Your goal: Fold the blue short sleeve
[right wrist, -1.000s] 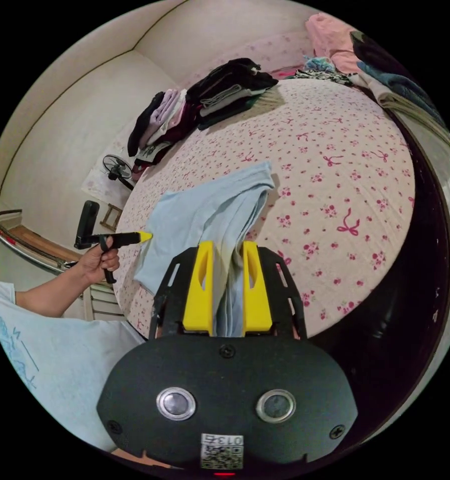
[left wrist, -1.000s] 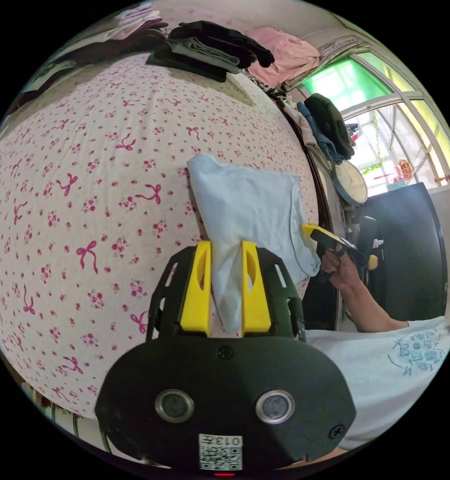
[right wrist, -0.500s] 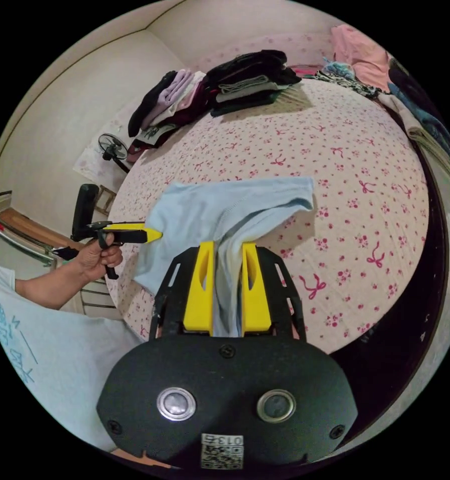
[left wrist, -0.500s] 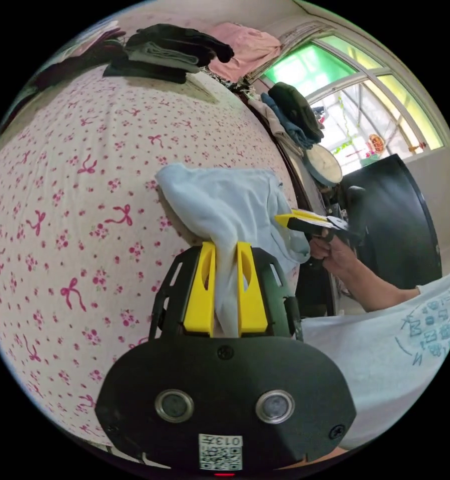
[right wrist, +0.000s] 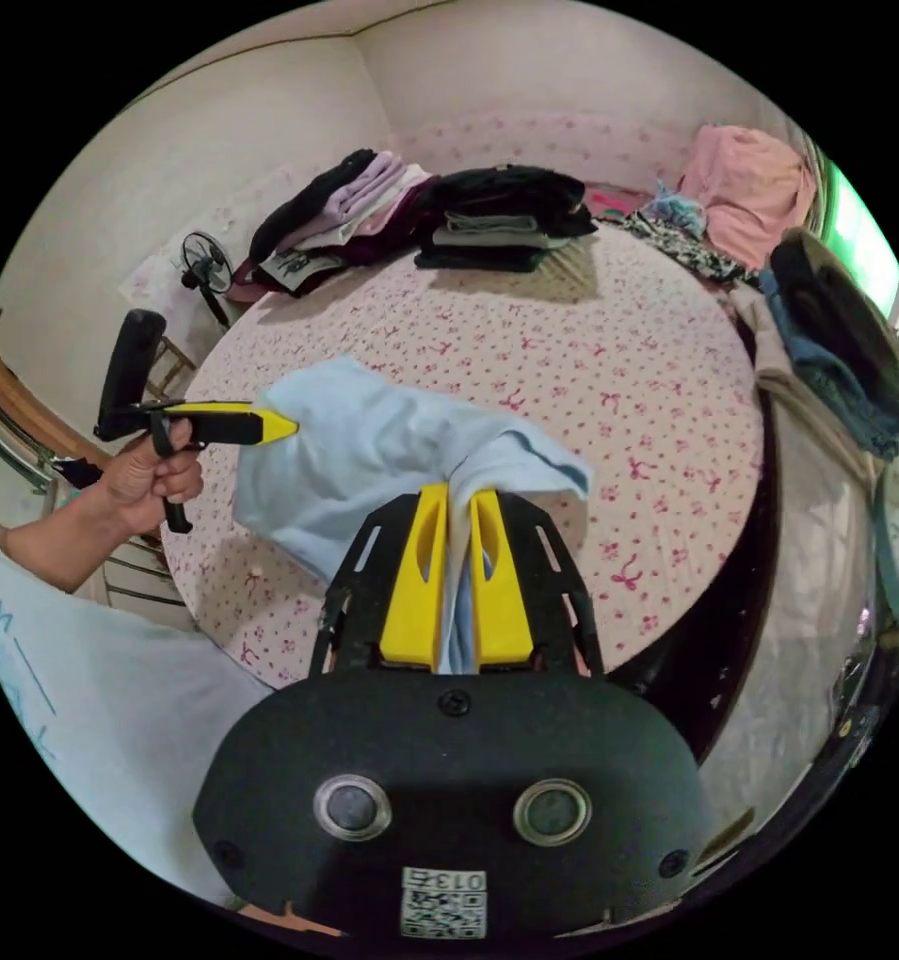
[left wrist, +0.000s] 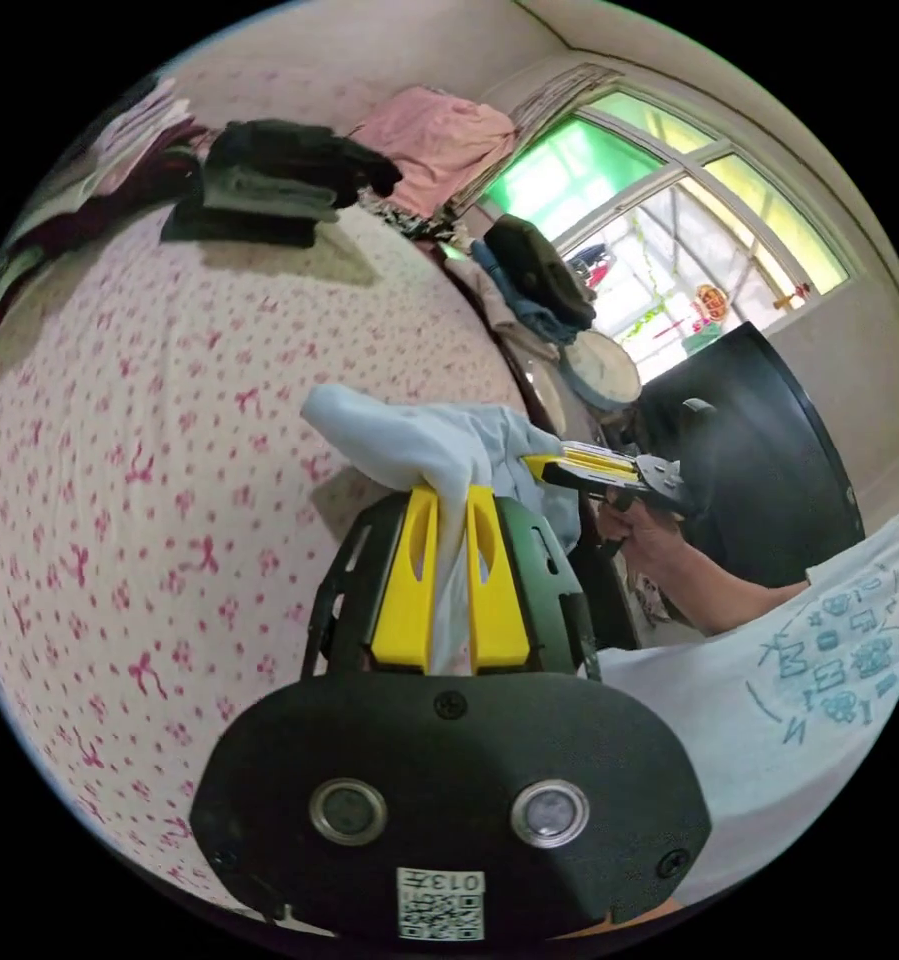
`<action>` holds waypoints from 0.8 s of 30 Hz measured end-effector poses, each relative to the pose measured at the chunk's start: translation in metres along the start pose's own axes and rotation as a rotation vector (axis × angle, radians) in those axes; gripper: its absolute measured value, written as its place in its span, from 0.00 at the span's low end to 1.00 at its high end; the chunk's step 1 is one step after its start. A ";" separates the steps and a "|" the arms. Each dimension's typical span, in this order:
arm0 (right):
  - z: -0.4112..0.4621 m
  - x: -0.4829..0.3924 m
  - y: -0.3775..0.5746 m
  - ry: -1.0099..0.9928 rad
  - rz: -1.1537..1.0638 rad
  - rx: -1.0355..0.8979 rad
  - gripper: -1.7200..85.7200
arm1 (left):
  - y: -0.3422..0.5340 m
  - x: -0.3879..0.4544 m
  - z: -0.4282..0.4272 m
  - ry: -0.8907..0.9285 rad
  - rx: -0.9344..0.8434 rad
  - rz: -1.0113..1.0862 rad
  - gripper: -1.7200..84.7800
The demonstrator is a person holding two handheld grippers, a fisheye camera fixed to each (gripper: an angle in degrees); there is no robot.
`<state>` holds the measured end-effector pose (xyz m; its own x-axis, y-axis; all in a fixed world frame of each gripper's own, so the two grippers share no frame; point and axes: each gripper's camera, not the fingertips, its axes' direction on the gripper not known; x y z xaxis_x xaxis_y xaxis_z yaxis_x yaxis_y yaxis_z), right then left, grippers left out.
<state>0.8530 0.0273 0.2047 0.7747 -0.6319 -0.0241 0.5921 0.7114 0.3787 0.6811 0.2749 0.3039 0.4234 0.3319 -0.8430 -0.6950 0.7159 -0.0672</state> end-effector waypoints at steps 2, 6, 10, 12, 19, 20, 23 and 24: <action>-0.035 0.025 -0.010 0.038 -0.013 0.053 0.03 | -0.034 0.023 0.005 0.015 0.018 0.059 0.08; -0.091 0.080 -0.032 0.115 -0.021 0.127 0.03 | -0.130 0.080 0.037 0.064 0.046 0.189 0.08; -0.164 0.163 -0.069 0.225 -0.040 0.220 0.03 | -0.244 0.147 0.077 0.129 0.101 0.315 0.08; -0.198 0.202 -0.086 0.277 -0.050 0.261 0.03 | -0.296 0.181 0.095 0.134 0.122 0.384 0.08; -0.303 0.342 -0.154 0.502 -0.117 0.359 0.03 | -0.481 0.290 0.167 0.163 0.212 0.545 0.08; -0.312 0.366 -0.165 0.518 -0.118 0.371 0.03 | -0.494 0.296 0.174 0.156 0.215 0.552 0.08; -0.319 0.434 -0.192 0.499 -0.075 0.356 0.04 | -0.552 0.318 0.211 0.134 0.221 0.542 0.08; -0.318 0.448 -0.196 0.494 -0.063 0.352 0.04 | -0.573 0.321 0.231 0.123 0.202 0.517 0.08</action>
<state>1.1547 -0.2977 -0.1748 0.8018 -0.3921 -0.4509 0.5964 0.4792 0.6439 1.3495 0.1135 0.1948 -0.0215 0.6053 -0.7957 -0.6636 0.5866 0.4642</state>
